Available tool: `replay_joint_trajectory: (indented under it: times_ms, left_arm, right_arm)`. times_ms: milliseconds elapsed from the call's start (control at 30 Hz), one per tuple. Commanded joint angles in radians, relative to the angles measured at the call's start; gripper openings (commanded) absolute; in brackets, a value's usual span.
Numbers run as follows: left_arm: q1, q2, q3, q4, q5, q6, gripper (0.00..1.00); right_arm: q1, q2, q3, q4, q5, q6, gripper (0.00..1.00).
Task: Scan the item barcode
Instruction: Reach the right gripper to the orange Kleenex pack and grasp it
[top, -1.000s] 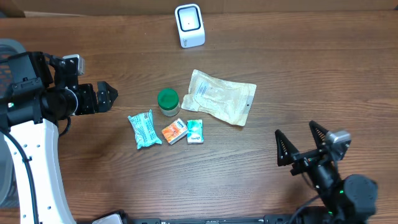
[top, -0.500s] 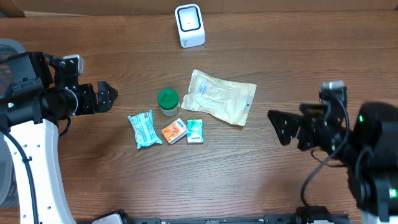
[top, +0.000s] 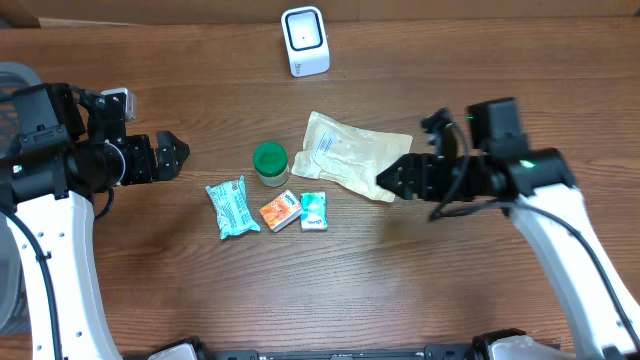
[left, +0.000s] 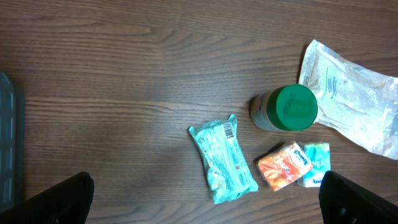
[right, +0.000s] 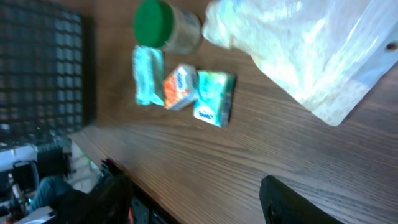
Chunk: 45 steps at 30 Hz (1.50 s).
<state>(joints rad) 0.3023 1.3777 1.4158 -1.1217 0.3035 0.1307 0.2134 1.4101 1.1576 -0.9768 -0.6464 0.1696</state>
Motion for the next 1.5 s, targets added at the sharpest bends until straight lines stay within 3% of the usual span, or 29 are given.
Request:
replay_joint_trajectory:
  times_ms: [0, 233, 433, 700, 933, 1300, 1467]
  left_arm:
    - [-0.004, 0.003, 0.005, 0.0, 0.001, 0.014, 1.0]
    - [-0.004, 0.003, 0.005, 0.0, 0.001, 0.015, 1.0]
    - [-0.003, 0.003, 0.005, 0.0, 0.0, 0.015, 1.0]
    - [-0.003, 0.003, 0.005, 0.0, 0.001, 0.015, 1.0]
    - [-0.004, 0.003, 0.005, 0.0, 0.001, 0.015, 1.0]
    - [-0.004, 0.003, 0.005, 0.0, 0.001, 0.015, 1.0]
    - [-0.004, 0.003, 0.005, 0.0, 0.001, 0.014, 1.0]
  right_arm:
    - [0.077, 0.088, 0.022, 0.028, 0.101, 0.053, 0.66]
    - [0.269, 0.222, 0.022, 0.138, 0.275, 0.218, 0.63]
    - [0.411, 0.311, 0.021, 0.298, 0.307, 0.35, 0.48]
    - [0.466, 0.389, 0.021, 0.471, 0.351, 0.511, 0.47]
    - [0.518, 0.393, 0.02, 0.483, 0.354, 0.706, 0.47]
    - [0.731, 0.401, 0.02, 0.483, 0.678, 1.094, 0.47]
    - [0.762, 0.434, 0.02, 0.552, 0.724, 1.102, 0.47]
